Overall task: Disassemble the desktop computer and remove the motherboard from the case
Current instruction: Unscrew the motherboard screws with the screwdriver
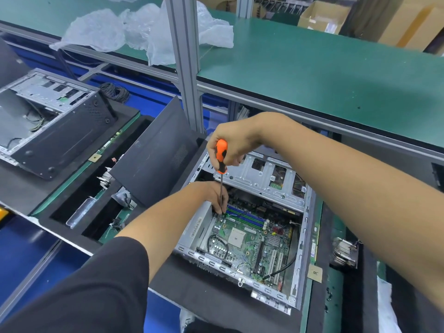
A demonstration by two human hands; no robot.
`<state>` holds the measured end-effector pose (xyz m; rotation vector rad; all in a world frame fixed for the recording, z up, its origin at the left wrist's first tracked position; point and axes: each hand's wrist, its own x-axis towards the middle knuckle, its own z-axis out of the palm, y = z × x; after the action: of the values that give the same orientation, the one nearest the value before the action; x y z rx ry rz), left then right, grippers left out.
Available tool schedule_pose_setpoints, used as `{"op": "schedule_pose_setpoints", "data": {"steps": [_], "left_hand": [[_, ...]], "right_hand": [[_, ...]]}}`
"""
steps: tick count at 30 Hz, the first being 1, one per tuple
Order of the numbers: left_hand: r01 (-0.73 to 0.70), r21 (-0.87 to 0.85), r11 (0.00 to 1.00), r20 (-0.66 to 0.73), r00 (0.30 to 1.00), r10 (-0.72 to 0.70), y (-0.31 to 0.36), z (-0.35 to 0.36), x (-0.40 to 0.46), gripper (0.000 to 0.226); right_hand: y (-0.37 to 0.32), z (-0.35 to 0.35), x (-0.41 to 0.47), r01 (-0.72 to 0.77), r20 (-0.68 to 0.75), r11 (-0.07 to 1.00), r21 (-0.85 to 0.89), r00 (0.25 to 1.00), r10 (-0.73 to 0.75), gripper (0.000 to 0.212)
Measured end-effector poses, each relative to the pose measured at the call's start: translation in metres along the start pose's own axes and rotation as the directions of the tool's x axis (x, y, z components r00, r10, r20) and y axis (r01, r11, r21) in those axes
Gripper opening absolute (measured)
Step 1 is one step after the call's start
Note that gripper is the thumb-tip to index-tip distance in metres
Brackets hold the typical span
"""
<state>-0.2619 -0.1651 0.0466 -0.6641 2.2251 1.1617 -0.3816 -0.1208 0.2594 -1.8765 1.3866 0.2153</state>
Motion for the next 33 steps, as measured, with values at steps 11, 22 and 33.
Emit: {"op": "schedule_pose_setpoints", "data": {"steps": [11, 22, 33], "left_hand": [[0.039, -0.025, 0.999, -0.035, 0.999, -0.040, -0.006, 0.004, 0.005, 0.025], [0.233, -0.059, 0.971, -0.068, 0.969, -0.237, 0.000, 0.009, 0.016, 0.018], [0.241, 0.105, 0.965, -0.016, 0.971, -0.240, 0.002, 0.005, 0.011, 0.035]], "right_hand": [[-0.002, -0.002, -0.003, -0.128, -0.171, 0.989, -0.068, 0.979, 0.115, 0.008], [-0.010, 0.017, 0.005, -0.225, -0.361, 0.812, -0.539, 0.932, 0.019, 0.010], [-0.013, 0.011, 0.003, -0.153, -0.260, 0.987, -0.048, 0.956, 0.136, 0.026]]}}
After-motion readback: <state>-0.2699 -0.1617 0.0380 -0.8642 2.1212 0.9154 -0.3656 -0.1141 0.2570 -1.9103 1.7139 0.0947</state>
